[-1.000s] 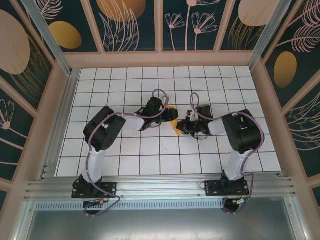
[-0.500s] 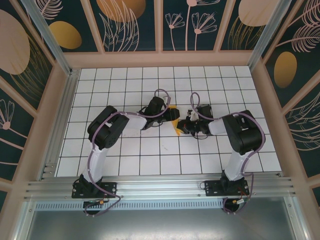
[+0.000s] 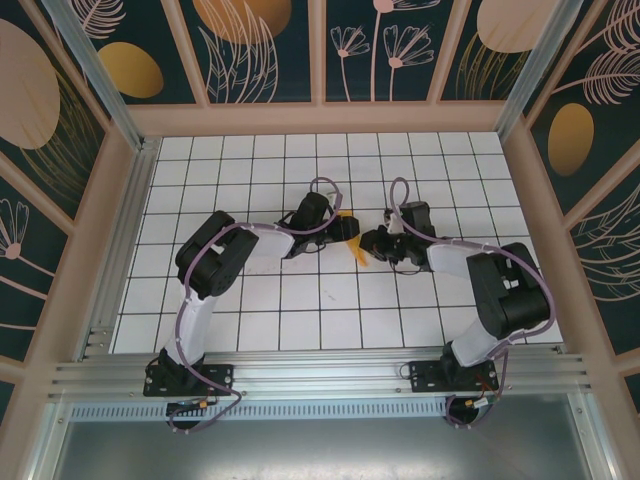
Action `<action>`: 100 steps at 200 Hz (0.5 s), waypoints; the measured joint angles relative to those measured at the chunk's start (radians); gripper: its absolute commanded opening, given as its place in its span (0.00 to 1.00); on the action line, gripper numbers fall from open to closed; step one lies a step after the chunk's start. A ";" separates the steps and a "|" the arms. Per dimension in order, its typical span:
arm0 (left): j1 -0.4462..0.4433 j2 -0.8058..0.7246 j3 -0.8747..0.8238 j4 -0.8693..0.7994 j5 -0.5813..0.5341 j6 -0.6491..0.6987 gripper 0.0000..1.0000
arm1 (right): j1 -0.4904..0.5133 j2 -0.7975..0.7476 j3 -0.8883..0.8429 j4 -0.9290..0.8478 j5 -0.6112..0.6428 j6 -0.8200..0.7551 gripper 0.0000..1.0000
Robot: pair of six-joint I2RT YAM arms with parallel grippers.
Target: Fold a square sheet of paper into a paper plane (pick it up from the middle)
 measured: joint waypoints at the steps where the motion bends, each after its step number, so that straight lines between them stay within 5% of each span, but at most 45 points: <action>1: 0.000 0.000 0.000 0.000 0.000 0.000 0.43 | 0.000 -0.001 0.000 0.000 0.000 -0.001 0.13; 41: 0.000 0.001 0.007 -0.013 0.000 0.001 0.43 | 0.019 0.017 0.021 -0.007 -0.032 -0.018 0.03; 100: 0.000 0.003 0.016 -0.029 0.000 0.005 0.43 | 0.026 0.118 0.052 0.002 -0.047 -0.018 0.02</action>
